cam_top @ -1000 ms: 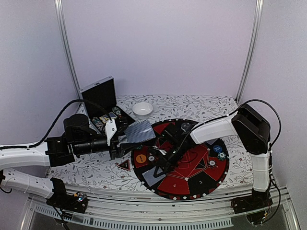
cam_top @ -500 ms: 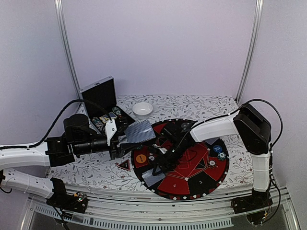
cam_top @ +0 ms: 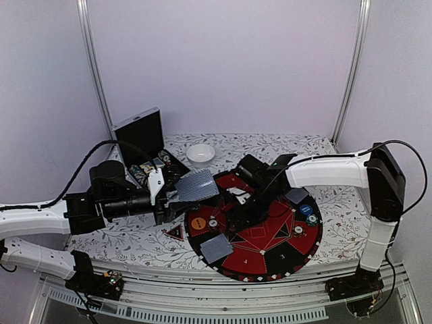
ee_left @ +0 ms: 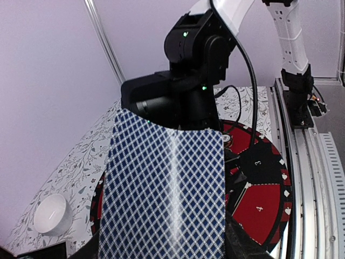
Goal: Distribute texas hold em gaming equipment
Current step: Distribute the poker card in the big blind area, then pick up the poker card from the face-down deck piles.
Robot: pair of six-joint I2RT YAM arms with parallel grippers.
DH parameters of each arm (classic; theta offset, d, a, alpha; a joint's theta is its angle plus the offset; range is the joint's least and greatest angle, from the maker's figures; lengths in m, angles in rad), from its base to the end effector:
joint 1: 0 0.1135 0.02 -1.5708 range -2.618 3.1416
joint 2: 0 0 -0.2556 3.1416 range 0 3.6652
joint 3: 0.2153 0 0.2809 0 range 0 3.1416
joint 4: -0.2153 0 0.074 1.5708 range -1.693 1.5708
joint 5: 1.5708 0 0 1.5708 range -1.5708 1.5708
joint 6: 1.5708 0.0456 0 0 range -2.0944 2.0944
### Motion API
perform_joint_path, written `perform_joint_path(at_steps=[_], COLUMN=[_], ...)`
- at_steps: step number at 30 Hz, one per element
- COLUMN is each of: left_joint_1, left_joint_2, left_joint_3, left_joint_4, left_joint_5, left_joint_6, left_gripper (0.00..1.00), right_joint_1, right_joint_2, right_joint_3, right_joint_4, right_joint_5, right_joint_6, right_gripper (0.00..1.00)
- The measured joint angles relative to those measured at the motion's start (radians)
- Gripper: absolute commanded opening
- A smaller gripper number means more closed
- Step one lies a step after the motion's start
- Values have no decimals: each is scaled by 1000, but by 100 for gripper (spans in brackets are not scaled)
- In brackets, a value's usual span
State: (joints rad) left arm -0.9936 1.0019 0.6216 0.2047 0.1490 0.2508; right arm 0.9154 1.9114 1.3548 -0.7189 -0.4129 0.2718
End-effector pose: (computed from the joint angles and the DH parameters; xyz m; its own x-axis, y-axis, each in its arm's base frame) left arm 0.1453 -0.2355 0.2619 0.1331 0.2453 -0.9603 0.9037 0.3678 0.2192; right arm 0.2316 0.3313 0.1496 -0.7758 -0.6056 -0.1773 -0.6115 0.6522 0.4479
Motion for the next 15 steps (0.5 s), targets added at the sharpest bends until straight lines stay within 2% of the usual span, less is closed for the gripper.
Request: perform_joint_path(at_steps=[4,9,12,15], left_joint_1=[0,-1,-4,-7], left_joint_2=[1,12,15,18], left_joint_3=[0,0,0,0], left_joint_4=[0,-3,-6,-9], left_joint_5=[5,17,19,19], left_joint_6=[4,11,16,25], left_gripper=[53,54,53,53], right_joint_1=[0,0,-2,2], right_joint_2=[-137,-364,-533,-675], right_joint_3=[13,32,-26,-146], right_joint_4=[-42,-3,151,364], right_joint_5=[144,316,315,202], right_joint_6=[-14,-33,-51,-69], right_gripper=[99,99,99,99])
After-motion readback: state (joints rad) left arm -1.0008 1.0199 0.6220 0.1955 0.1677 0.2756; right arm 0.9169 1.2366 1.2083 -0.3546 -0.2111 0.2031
